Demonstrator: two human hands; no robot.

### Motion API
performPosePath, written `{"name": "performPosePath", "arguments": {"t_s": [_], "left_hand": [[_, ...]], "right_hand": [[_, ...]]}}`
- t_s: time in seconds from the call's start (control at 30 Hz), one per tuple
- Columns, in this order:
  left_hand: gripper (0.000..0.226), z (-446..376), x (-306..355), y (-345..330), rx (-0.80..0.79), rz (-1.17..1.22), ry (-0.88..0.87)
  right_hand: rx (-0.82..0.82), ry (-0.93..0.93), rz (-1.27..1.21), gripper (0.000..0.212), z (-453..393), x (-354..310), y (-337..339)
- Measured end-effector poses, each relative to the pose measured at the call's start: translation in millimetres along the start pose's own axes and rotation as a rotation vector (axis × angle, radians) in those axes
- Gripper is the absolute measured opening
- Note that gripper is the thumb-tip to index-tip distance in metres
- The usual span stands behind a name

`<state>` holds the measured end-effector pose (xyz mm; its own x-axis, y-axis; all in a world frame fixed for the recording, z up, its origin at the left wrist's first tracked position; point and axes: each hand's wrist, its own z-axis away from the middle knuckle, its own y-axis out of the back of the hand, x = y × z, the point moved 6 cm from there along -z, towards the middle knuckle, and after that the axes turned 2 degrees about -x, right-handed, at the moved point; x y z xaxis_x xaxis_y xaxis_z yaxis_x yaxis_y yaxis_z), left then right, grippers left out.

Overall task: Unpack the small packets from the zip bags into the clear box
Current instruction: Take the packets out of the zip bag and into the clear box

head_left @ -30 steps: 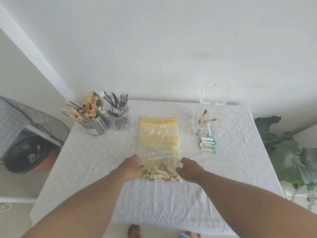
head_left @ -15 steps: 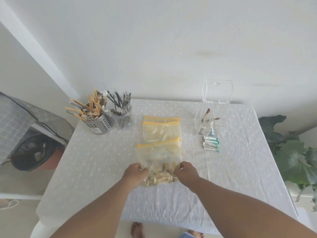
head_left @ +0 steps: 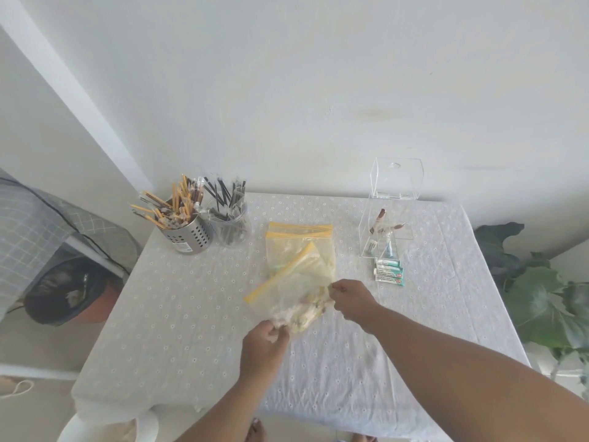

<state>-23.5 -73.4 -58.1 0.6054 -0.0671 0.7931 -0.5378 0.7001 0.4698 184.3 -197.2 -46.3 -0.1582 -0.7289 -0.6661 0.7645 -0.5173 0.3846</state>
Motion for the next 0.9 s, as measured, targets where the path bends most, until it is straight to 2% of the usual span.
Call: {"name": "performPosePath", "arguments": {"t_s": [0.07,0.13,0.17,0.2,0.3,0.37,0.43,0.53,0.63,0.67,0.7,0.77,0.83,0.9], "left_hand": [[0.014,11,6,-6,0.054,-0.045,-0.084],[0.018,20,12,-14,0.095,-0.144,-0.186],[0.02,25,15,-18,0.117,-0.22,-0.246],[0.022,30,19,-22,0.124,-0.317,-0.33],[0.036,44,34,-42,0.043,-0.692,-0.619],[0.04,48,41,-50,0.024,-0.791,-0.694],[0.04,52,43,-58,-0.017,-0.809,-0.71],[0.02,65,49,-66,-0.106,-0.802,-0.75],[0.046,62,31,-63,-0.347,-0.734,-0.538],[0.046,60,25,-61,-0.416,-0.642,-0.427],[0.038,57,22,-57,-0.427,-0.487,-0.314],[0.017,48,25,-43,-0.336,-0.075,-0.079],[0.017,36,37,-39,-0.259,0.255,0.086],[0.021,26,54,-41,-0.266,0.424,0.148]], "right_hand": [[0.033,0.01,0.021,0.041,2,-7,4],[0.151,0.057,0.099,0.039,10,-20,13],[0.185,0.082,0.113,0.037,15,-27,15],[0.179,0.101,0.108,0.044,21,-35,15],[0.06,0.075,0.176,0.086,37,-53,7],[0.016,0.044,0.327,0.102,42,-55,1],[-0.008,0.07,0.446,0.087,46,-53,-3],[0.026,0.125,0.436,0.043,51,-48,0],[0.026,0.142,0.295,0.022,56,-37,9],[0.017,0.158,0.249,0.019,57,-34,11],[0.009,0.177,0.21,0.018,60,-32,14],[0.003,0.201,0.166,0.017,63,-29,19],[0.003,0.209,0.162,0.017,66,-26,24],[0.005,0.22,0.152,0.017,69,-23,28]]}}
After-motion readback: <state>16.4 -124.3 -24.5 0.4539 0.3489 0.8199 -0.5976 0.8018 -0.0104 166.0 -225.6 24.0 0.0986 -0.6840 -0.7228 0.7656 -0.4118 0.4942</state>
